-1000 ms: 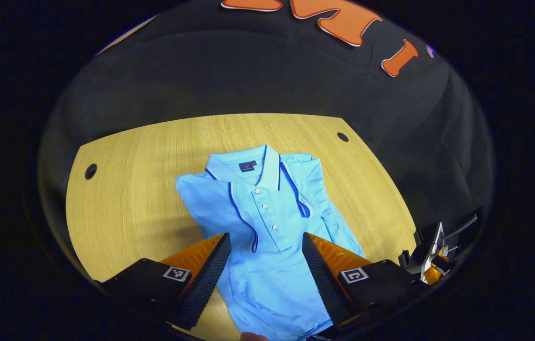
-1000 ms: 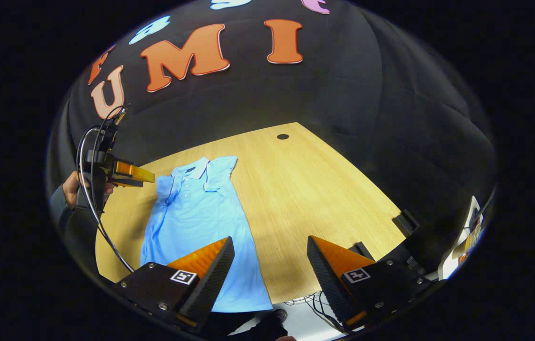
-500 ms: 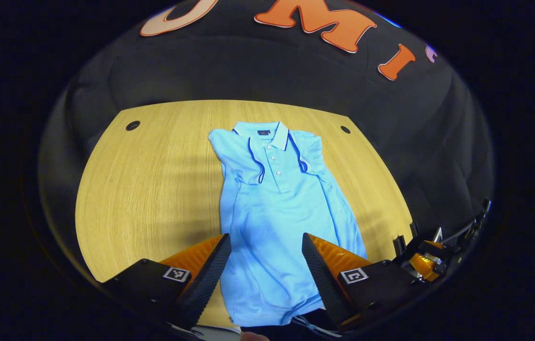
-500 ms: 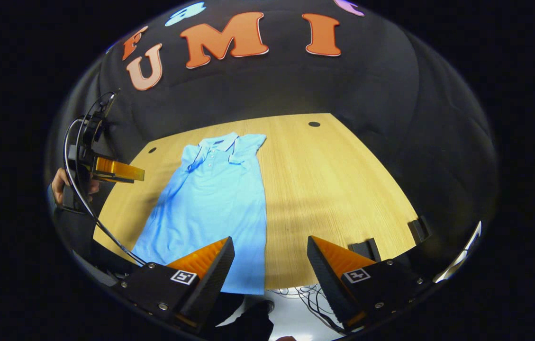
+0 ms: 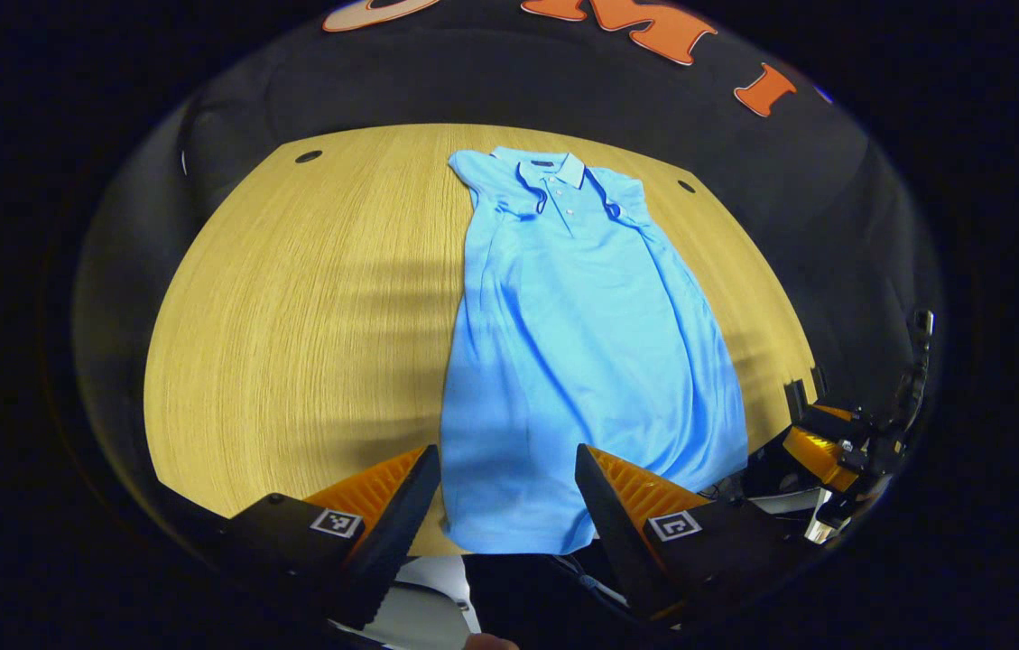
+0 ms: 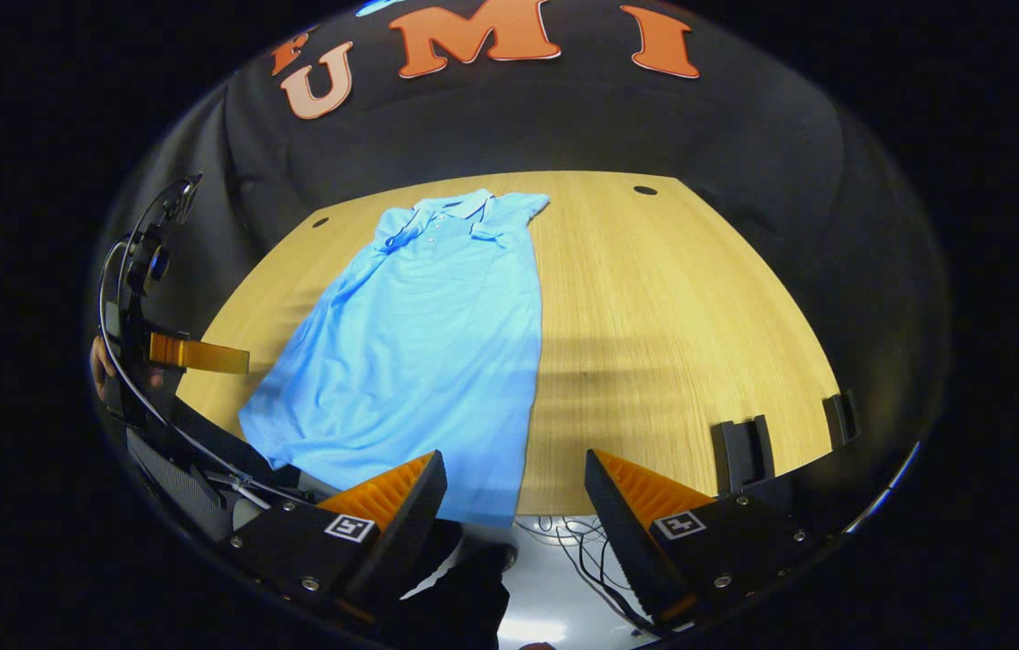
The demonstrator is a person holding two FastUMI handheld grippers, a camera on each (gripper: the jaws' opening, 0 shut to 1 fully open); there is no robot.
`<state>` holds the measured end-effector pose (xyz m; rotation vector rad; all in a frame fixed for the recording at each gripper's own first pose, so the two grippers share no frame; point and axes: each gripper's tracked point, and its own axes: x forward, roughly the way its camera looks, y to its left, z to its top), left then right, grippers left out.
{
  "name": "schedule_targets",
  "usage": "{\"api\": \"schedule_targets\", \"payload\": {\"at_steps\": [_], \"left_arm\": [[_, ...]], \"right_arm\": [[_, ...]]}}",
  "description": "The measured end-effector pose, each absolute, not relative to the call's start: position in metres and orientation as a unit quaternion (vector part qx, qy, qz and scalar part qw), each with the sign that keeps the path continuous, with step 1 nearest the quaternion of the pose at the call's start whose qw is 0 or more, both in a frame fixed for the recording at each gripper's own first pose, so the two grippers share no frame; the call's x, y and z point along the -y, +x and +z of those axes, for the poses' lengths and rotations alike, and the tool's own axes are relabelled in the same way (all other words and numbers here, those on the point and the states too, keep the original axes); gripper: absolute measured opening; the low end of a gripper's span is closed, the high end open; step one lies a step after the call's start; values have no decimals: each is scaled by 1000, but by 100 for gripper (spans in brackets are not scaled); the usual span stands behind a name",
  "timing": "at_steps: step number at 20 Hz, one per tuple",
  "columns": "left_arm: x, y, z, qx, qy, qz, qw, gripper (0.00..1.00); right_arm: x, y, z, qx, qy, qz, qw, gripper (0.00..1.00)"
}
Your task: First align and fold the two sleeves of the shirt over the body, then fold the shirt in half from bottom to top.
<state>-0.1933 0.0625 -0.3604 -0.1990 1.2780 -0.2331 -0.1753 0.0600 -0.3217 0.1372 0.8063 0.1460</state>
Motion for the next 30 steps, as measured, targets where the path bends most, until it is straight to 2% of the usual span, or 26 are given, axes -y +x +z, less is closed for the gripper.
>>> {"api": "schedule_targets", "payload": {"at_steps": [7,15,20,22,25,26,27,28,29,30], "left_arm": [[-72,-229,-397,-612,-43,-89,785,99],[-80,-236,-421,-606,-9,-69,793,100],[-73,-235,-419,-590,-9,-65,804,95],[-68,-237,-420,-588,-9,-63,806,99],[-63,-239,-417,-592,-13,-54,804,96],[-61,-239,-417,-594,-15,-50,803,88],[-59,-239,-418,-597,-16,-46,801,86],[-56,-239,-417,-600,-16,-46,799,82],[-52,-239,-417,-602,-16,-48,797,75],[-50,-238,-418,-604,-14,-48,795,72]], "right_arm": [[-75,-174,-350,-412,39,74,907,97],[-88,-170,-370,-438,25,79,895,96],[-83,-177,-382,-462,34,71,884,86],[-81,-181,-387,-472,40,63,879,83],[-78,-181,-388,-474,46,52,878,80],[-75,-181,-389,-478,42,44,876,78],[-72,-181,-390,-479,36,35,877,74],[-73,-181,-391,-484,40,31,873,65],[-70,-179,-391,-491,44,24,870,59],[-66,-178,-392,-501,53,14,864,47]]}}
